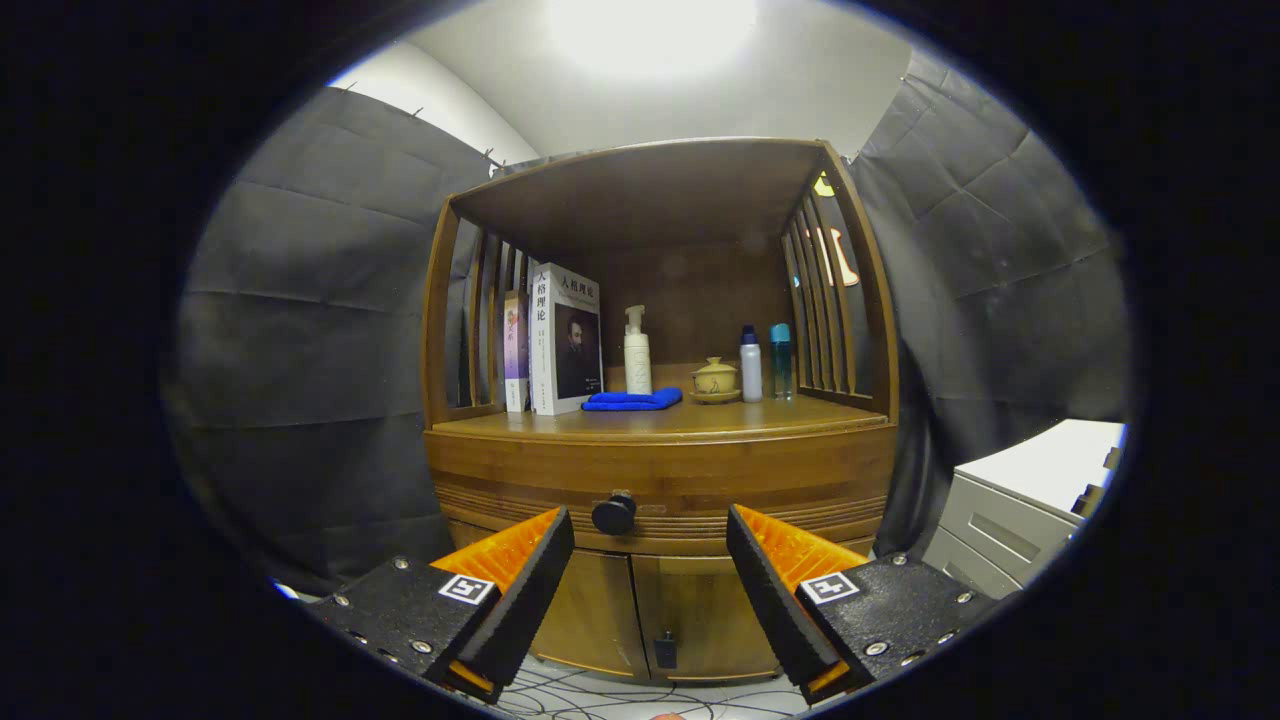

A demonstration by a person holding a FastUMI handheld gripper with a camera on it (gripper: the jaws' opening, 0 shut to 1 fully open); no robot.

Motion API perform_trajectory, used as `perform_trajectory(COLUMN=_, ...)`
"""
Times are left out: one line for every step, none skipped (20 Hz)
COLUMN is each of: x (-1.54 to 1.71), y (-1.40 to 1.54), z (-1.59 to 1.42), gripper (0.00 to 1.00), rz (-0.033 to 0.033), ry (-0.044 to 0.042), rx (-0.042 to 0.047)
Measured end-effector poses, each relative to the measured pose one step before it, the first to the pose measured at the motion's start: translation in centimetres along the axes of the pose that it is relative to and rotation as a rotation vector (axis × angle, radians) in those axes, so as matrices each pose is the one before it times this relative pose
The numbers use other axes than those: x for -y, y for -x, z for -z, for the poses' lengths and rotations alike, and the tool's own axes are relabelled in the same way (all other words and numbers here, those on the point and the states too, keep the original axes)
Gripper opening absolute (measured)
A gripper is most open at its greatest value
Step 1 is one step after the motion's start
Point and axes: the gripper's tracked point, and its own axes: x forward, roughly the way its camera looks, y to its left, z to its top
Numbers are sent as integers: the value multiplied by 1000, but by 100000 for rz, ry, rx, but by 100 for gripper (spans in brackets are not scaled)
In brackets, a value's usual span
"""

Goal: Pull open the drawer, take out the items inside it, and place them on the countertop above the cabinet.

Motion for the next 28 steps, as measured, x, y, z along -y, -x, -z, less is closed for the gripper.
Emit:
perform_trajectory(x=-342, y=-564, z=0, gripper=95, rz=-798, ry=-466, rx=139)
perform_trajectory(x=-279, y=-605, z=59, gripper=95, rz=-887, ry=-368, rx=-65)
perform_trajectory(x=-300, y=-639, z=61, gripper=95, rz=-857, ry=78, rx=-292)
perform_trajectory(x=-213, y=-738, z=81, gripper=95, rz=-651, ry=256, rx=-390)
perform_trajectory(x=-275, y=-468, z=249, gripper=95, rz=-302, ry=-287, rx=-817)
perform_trajectory(x=-189, y=-650, z=86, gripper=95, rz=-184, ry=-585, rx=-423)
perform_trajectory(x=-267, y=-956, z=120, gripper=95, rz=-538, ry=-770, rx=-108)
perform_trajectory(x=-138, y=-765, z=165, gripper=95, rz=144, ry=-633, rx=-421)
perform_trajectory(x=-100, y=-662, z=157, gripper=95, rz=237, ry=-445, rx=-620)
perform_trajectory(x=8, y=-629, z=193, gripper=95, rz=81, ry=-474, rx=-566)
perform_trajectory(x=60, y=-848, z=177, gripper=95, rz=168, ry=-301, rx=-595)
perform_trajectory(x=135, y=-995, z=367, gripper=95, rz=273, ry=-89, rx=-1027)
perform_trajectory(x=51, y=-639, z=343, gripper=95, rz=693, ry=98, rx=-1356)
perform_trajectory(x=-135, y=-667, z=411, gripper=95, rz=383, ry=-261, rx=-1181)
perform_trajectory(x=-142, y=-723, z=307, gripper=95, rz=-208, ry=-506, rx=-929)
perform_trajectory(x=-62, y=-610, z=415, gripper=94, rz=-84, ry=-129, rx=-983)
perform_trajectory(x=-67, y=-674, z=382, gripper=94, rz=-12, ry=412, rx=-932)
perform_trajectory(x=-194, y=-347, z=335, gripper=94, rz=-158, ry=492, rx=-729)
perform_trajectory(x=-113, y=-364, z=315, gripper=94, rz=-1, ry=536, rx=-822)
perform_trajectory(x=-90, y=-406, z=323, gripper=92, rz=-310, ry=483, rx=-839)
perform_trajectory(x=-48, y=-418, z=420, gripper=90, rz=-73, ry=210, rx=-783)
perform_trajectory(x=9, y=-343, z=441, gripper=88, rz=97, ry=78, rx=-889)
perform_trajectory(x=28, y=-377, z=330, gripper=86, rz=170, ry=-55, rx=-1082)
perform_trajectory(x=43, y=-224, z=238, gripper=81, rz=149, ry=-82, rx=-711)
perform_trajectory(x=52, y=-314, z=105, gripper=77, rz=153, ry=60, rx=-526)
perform_trajectory(x=56, y=-238, z=72, gripper=69, rz=-83, ry=170, rx=-34)
perform_trajectory(x=-448, y=-109, z=10, gripper=64, rz=-1430, ry=-304, rx=140)
perform_trajectory(x=-182, y=-71, z=-97, gripper=59, rz=-383, ry=825, rx=-4)
